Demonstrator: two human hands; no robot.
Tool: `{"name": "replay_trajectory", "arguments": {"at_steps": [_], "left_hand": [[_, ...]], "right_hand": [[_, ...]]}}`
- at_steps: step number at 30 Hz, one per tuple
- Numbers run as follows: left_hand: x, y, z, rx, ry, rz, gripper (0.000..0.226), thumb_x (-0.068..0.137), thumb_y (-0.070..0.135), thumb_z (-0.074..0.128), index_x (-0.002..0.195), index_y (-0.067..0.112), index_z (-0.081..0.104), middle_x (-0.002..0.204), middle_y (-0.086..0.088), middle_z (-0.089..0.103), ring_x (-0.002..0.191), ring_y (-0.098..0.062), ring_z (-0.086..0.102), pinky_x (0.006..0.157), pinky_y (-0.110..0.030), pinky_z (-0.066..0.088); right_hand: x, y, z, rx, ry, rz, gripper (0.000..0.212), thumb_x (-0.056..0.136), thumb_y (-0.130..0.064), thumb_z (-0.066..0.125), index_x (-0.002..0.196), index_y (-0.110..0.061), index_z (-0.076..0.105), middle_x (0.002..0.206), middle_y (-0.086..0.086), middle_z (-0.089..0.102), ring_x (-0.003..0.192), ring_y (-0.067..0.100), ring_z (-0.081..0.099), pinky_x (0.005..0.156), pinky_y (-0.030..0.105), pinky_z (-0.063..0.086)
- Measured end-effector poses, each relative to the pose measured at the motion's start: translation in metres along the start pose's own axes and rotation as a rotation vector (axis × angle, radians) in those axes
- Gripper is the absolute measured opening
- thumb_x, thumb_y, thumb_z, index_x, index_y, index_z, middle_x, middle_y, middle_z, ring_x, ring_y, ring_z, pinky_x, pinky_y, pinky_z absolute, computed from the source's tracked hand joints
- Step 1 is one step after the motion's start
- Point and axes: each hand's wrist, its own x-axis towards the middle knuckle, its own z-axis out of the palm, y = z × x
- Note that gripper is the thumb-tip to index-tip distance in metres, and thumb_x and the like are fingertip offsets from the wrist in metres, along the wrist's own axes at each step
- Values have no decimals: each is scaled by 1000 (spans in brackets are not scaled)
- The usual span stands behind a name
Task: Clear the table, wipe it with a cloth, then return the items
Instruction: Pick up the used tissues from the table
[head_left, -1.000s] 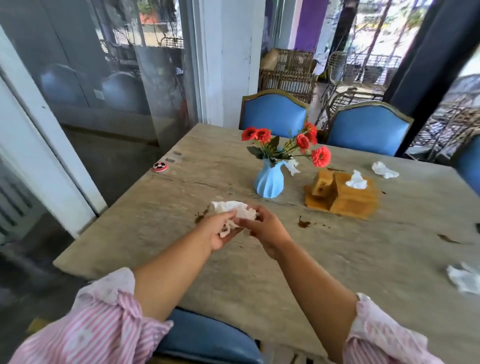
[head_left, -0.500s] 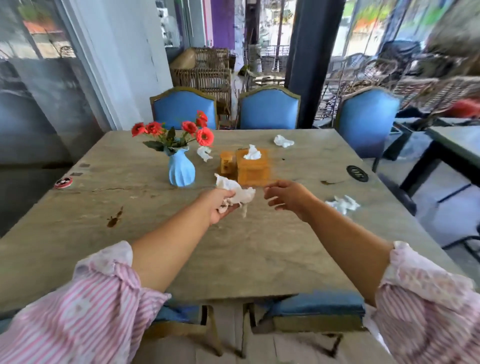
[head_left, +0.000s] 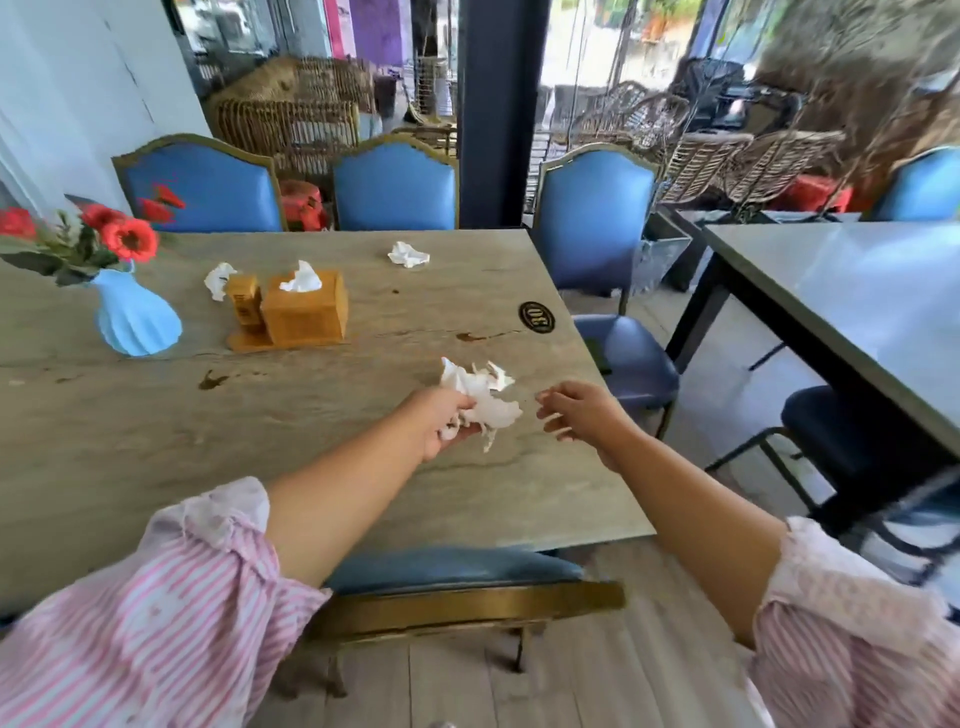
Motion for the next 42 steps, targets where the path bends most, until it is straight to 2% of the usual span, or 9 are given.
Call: {"name": "replay_trajectory", "arguments": {"at_steps": [4, 8, 13, 18, 23, 26, 29, 35, 42], "left_hand": [[26, -7, 58, 105, -5, 0, 26, 94, 2, 47, 119, 2, 53, 75, -6, 57, 38, -6, 60, 45, -17, 49], [64, -10, 111, 154, 0, 27, 26, 92, 1, 52, 118, 4, 53, 76, -5, 52, 63, -13, 55, 50, -17, 51], [110, -15, 182, 197, 31, 44, 18, 91, 2, 51, 79, 15, 49, 69, -5, 48, 56, -13, 45, 34, -11, 37], [140, -28, 258, 114, 37, 17, 24, 93, -5, 46, 112, 8, 51, 74, -5, 53, 62, -14, 51, 39, -14, 47], [178, -44, 318, 61, 83, -59, 29, 92, -4, 46, 117, 8, 55, 82, -5, 59, 67, -12, 55, 62, -23, 49], [208, -65, 348, -15, 192, -93, 29, 93, -4, 44, 117, 9, 54, 87, -7, 59, 68, -12, 54, 58, -22, 46], [236, -95, 367, -35, 345, -155, 34, 91, 0, 47, 124, 4, 54, 113, -14, 59, 84, -22, 58, 60, -24, 50], [287, -135, 375, 33, 614, -278, 37, 91, 10, 45, 127, 7, 51, 122, -21, 58, 106, -39, 60, 87, -45, 50], [364, -188, 352, 23, 706, -356, 42, 91, 9, 43, 132, 13, 49, 128, -17, 56, 113, -37, 56, 94, -42, 49]], "right_hand": [[22, 43, -43, 57, 116, 24, 12, 94, -14, 51, 98, -10, 62, 78, 3, 62, 62, 14, 54, 57, 24, 42], [56, 75, -85, 84, 192, -6, 13, 93, -14, 51, 99, -11, 62, 79, 4, 63, 62, 14, 55, 56, 24, 43], [102, 107, -143, 128, 221, -4, 13, 92, -10, 51, 95, -15, 62, 74, 2, 64, 64, 13, 56, 59, 24, 46], [138, 125, -214, 76, 193, 23, 15, 93, -12, 50, 100, -12, 63, 76, 1, 64, 67, 14, 58, 64, 25, 47], [184, 149, -271, 16, 88, 63, 15, 94, -18, 48, 101, -15, 62, 89, 3, 67, 81, 15, 61, 71, 28, 49], [219, 171, -293, -41, 8, 56, 14, 94, -20, 49, 98, -16, 62, 92, 3, 67, 82, 16, 60, 69, 27, 47], [249, 191, -308, -91, -69, 56, 14, 94, -19, 49, 98, -15, 62, 91, 2, 65, 77, 18, 57, 67, 30, 46], [304, 232, -311, -167, -210, 108, 11, 92, -22, 51, 90, -22, 61, 92, 1, 66, 85, 19, 58, 82, 40, 48], [372, 298, -268, -227, -290, 176, 12, 92, -22, 51, 97, -18, 61, 95, 5, 67, 88, 21, 60, 85, 40, 50]]}}
